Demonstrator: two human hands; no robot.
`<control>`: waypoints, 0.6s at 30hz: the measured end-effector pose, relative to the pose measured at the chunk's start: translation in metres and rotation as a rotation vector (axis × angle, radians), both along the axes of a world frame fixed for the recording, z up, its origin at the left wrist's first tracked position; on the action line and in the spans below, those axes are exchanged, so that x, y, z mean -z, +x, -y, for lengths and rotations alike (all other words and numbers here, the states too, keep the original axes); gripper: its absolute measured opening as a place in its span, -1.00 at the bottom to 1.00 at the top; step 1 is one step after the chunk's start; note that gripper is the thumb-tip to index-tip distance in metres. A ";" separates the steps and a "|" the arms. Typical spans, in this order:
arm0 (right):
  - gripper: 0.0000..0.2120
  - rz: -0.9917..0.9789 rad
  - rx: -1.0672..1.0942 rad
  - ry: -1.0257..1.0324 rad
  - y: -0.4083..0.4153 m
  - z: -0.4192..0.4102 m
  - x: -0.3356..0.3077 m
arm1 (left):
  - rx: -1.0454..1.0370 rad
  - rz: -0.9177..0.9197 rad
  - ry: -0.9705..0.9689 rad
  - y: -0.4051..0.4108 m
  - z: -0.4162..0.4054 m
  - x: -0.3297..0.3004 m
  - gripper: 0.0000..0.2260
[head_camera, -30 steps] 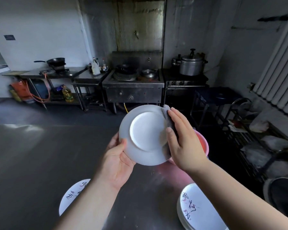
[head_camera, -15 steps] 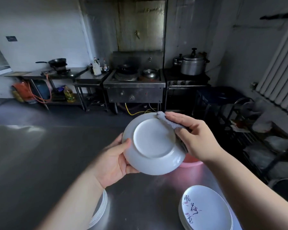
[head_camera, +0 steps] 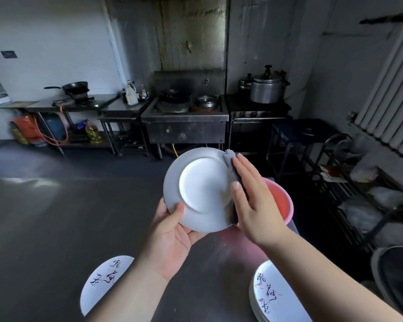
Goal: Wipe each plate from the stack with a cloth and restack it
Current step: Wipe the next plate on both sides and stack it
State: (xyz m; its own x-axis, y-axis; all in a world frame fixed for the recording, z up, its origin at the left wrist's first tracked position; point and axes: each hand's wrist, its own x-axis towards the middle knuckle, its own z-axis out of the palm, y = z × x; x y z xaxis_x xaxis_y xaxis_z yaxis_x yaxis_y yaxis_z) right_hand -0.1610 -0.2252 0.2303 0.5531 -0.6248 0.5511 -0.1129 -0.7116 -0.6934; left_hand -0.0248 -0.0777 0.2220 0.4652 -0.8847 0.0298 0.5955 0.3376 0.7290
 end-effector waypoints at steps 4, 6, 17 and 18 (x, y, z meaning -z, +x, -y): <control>-0.46 0.155 0.097 0.117 0.006 -0.040 0.028 | -0.018 0.020 -0.006 -0.010 0.010 -0.001 -0.58; -0.48 0.264 0.143 0.280 0.002 -0.059 0.035 | 0.000 0.056 0.017 -0.010 0.009 0.001 -0.50; -0.60 0.201 -0.133 0.334 -0.007 0.032 -0.024 | 0.207 0.190 0.218 0.037 -0.004 -0.017 -0.62; -0.60 0.181 -0.122 0.274 -0.008 0.027 -0.018 | 0.196 0.189 0.208 0.035 -0.005 -0.013 -0.57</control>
